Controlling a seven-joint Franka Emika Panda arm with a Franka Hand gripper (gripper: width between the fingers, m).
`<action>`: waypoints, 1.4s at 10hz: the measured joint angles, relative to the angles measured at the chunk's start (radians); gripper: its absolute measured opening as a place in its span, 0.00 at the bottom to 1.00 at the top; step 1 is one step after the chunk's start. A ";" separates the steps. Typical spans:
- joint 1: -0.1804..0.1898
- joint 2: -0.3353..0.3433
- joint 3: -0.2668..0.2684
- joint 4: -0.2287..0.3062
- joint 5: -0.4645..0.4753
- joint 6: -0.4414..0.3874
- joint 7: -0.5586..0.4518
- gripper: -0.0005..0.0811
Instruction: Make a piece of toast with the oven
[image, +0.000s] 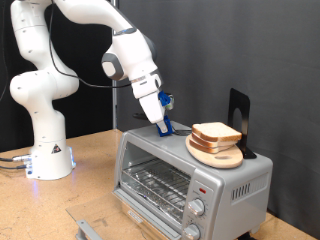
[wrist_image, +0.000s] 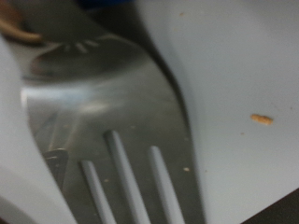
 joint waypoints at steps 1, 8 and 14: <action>0.000 0.000 0.000 0.001 0.000 0.000 0.001 0.73; 0.000 -0.002 -0.004 0.008 0.016 -0.018 0.007 0.44; 0.002 -0.147 -0.091 0.057 0.096 -0.254 -0.051 0.45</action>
